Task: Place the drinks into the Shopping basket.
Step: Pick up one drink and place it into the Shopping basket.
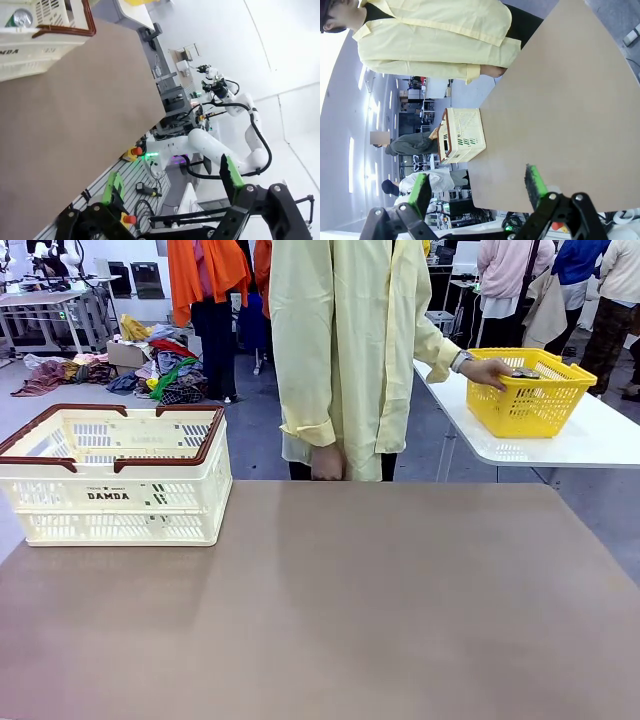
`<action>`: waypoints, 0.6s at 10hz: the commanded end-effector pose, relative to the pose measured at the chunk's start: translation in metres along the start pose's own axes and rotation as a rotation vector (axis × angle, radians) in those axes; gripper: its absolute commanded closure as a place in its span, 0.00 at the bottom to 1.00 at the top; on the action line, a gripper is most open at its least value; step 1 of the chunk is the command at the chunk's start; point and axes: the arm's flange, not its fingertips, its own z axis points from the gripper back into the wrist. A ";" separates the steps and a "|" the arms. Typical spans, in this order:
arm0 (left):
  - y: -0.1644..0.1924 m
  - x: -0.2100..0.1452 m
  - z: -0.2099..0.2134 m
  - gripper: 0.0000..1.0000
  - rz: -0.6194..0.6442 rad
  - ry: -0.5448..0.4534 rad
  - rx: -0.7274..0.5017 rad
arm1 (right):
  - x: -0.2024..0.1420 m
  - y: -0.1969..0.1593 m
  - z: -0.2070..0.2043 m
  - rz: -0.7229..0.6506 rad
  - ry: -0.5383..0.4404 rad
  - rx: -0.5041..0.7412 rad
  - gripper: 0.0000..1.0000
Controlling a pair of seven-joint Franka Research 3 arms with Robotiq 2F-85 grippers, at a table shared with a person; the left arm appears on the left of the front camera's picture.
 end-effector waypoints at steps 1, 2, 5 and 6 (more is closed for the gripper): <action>-0.006 0.008 0.005 0.00 -0.028 -0.005 -0.004 | 0.001 0.002 0.001 0.015 -0.002 0.019 0.00; -0.006 0.008 0.005 0.00 -0.028 -0.005 -0.004 | 0.001 0.002 0.001 0.015 -0.002 0.019 0.00; -0.006 0.008 0.005 0.00 -0.028 -0.005 -0.004 | 0.001 0.002 0.001 0.015 -0.002 0.019 0.00; -0.006 0.008 0.005 0.00 -0.028 -0.005 -0.004 | 0.001 0.002 0.001 0.015 -0.002 0.019 0.00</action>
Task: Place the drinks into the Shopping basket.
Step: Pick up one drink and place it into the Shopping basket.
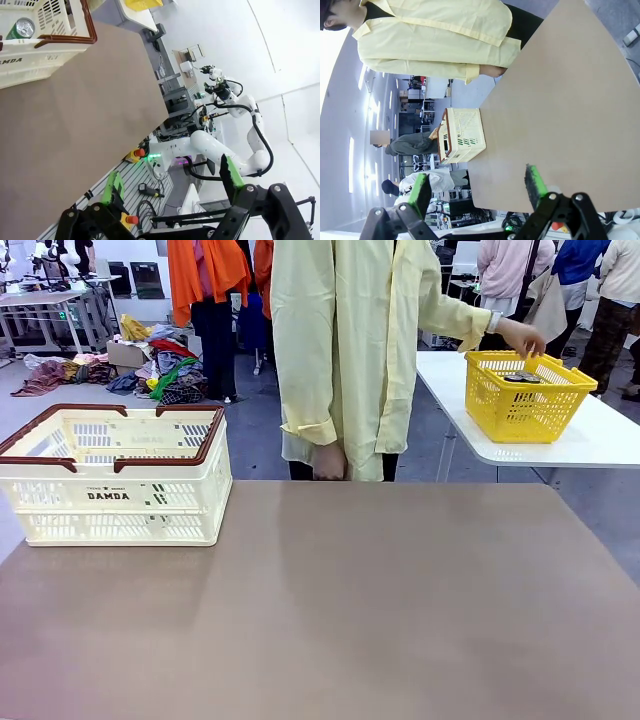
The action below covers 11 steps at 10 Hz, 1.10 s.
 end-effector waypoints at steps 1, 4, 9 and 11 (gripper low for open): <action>0.000 -0.001 -0.001 0.00 -0.024 -0.003 -0.019 | 0.001 0.002 0.001 0.015 -0.002 0.019 0.00; 0.000 -0.001 -0.001 0.00 -0.024 -0.003 -0.019 | 0.001 0.002 0.001 0.015 -0.002 0.019 0.00; 0.000 -0.001 -0.001 0.00 -0.024 -0.003 -0.019 | 0.001 0.002 0.001 0.015 -0.002 0.019 0.00; 0.000 -0.001 -0.001 0.00 -0.024 -0.003 -0.019 | 0.001 0.002 0.001 0.015 -0.002 0.019 0.00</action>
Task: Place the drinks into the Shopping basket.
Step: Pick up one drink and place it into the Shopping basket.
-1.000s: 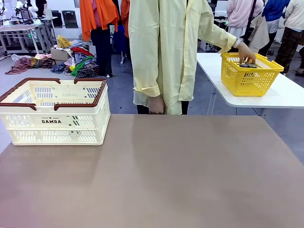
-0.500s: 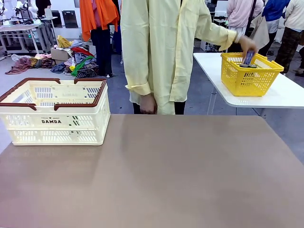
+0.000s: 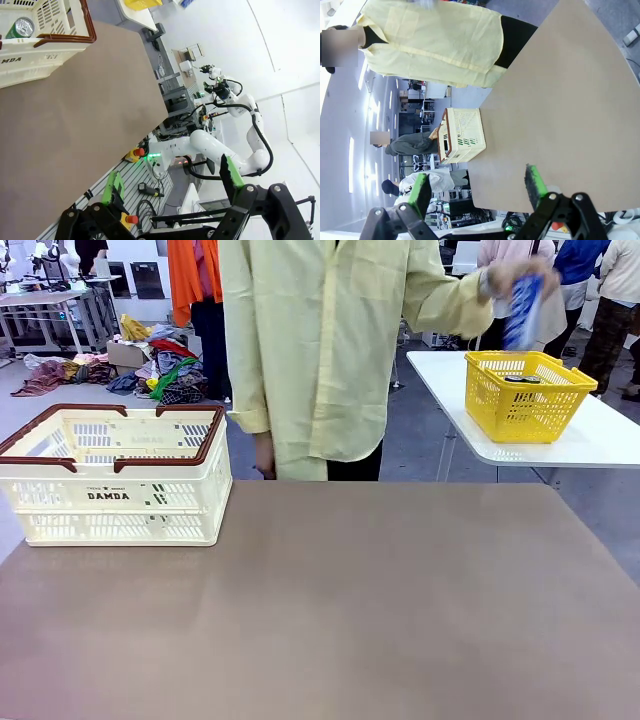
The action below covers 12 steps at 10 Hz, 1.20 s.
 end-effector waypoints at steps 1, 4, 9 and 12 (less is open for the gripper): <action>0.000 -0.001 -0.001 0.00 -0.022 -0.006 -0.017 | 0.001 0.002 0.001 0.015 -0.002 0.019 0.00; 0.000 -0.001 -0.001 0.00 -0.022 -0.006 -0.017 | 0.001 0.002 0.001 0.015 -0.002 0.019 0.00; 0.000 -0.001 -0.001 0.00 -0.022 -0.006 -0.017 | 0.001 0.002 0.001 0.015 -0.002 0.019 0.00; 0.000 -0.001 -0.001 0.00 -0.022 -0.006 -0.017 | 0.001 0.002 0.001 0.015 -0.002 0.019 0.00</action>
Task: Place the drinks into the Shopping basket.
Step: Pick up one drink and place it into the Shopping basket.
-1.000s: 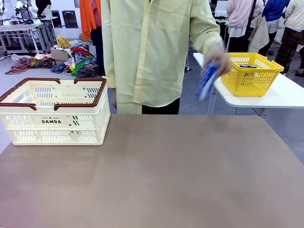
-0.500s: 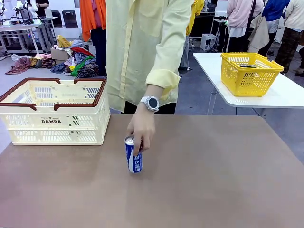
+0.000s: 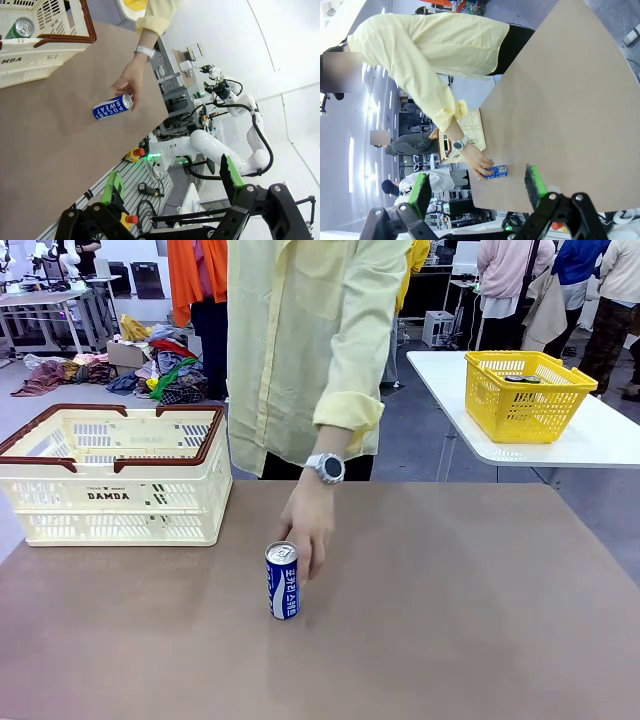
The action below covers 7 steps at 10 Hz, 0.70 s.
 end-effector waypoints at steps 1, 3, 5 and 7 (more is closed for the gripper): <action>0.000 0.000 -0.001 0.00 -0.021 -0.006 -0.018 | 0.001 0.002 0.001 0.015 -0.002 0.019 0.00; 0.000 0.000 -0.001 0.00 -0.021 -0.006 -0.018 | 0.001 0.002 0.001 0.015 -0.002 0.019 0.00; 0.000 0.000 -0.001 0.00 -0.021 -0.006 -0.018 | 0.001 0.002 0.001 0.015 -0.002 0.019 0.00; -0.025 -0.008 -0.022 0.00 0.098 -0.057 0.115 | 0.001 0.002 0.001 0.015 -0.002 0.019 0.00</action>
